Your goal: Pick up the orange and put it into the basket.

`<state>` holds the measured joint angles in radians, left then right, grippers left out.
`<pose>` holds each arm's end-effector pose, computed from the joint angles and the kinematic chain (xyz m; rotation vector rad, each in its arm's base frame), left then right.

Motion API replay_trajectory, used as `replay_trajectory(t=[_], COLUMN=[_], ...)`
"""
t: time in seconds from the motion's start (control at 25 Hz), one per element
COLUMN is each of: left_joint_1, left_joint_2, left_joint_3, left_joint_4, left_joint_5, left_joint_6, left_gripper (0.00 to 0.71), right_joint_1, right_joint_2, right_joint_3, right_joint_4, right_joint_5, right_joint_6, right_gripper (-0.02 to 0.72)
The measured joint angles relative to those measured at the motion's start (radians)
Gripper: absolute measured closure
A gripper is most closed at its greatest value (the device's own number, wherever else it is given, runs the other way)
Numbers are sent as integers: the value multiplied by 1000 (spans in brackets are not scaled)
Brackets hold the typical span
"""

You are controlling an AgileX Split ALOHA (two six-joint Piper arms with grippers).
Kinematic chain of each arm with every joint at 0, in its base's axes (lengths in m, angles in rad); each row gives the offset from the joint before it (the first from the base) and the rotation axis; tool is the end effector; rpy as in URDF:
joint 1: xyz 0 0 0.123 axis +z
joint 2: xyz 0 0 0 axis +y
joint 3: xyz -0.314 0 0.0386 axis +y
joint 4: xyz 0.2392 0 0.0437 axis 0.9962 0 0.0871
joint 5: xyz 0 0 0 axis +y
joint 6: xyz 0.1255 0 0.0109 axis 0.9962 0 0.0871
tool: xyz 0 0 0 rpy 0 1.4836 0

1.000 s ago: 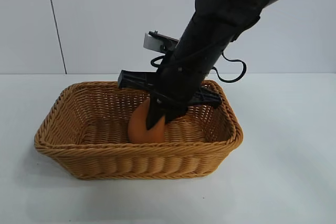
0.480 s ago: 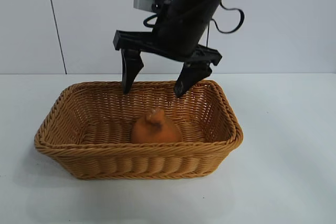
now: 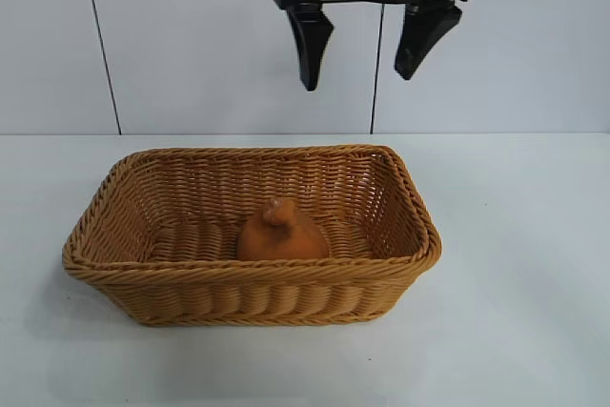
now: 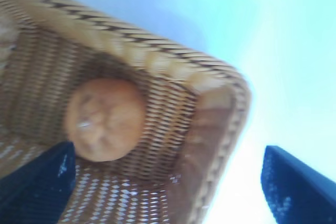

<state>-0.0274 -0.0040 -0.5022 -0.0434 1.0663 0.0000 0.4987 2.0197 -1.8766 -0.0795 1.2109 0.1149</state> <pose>-0.0142 -0.0044 0.2572 0.0303 2.0434 -0.0691 0.4012 0.2078 0.2784 -0.5625 2.7718 0.0247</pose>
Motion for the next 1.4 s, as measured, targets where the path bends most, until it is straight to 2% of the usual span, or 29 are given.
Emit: replay_trajectory(t=[0.32, 0.56, 0.96, 1.4], left_joint_1=[0, 0, 0, 0], left_joint_2=[0, 0, 0, 0], left_joint_3=[0, 0, 0, 0], left_joint_4=[0, 0, 0, 0], left_joint_5=[0, 0, 0, 0], left_joint_6=[-6, 0, 0, 0], left_gripper=[98, 98, 98, 98], right_joint_1=[-310, -481, -493, -493], right_joint_2=[0, -2, -170, -732], right_joint_3=[0, 17, 374, 842], right_joint_4=[2, 64, 86, 119], right_joint_5=[1, 2, 7, 8], right_joint_6=[-29, -50, -75, -75], right_gripper=[42, 42, 42, 42])
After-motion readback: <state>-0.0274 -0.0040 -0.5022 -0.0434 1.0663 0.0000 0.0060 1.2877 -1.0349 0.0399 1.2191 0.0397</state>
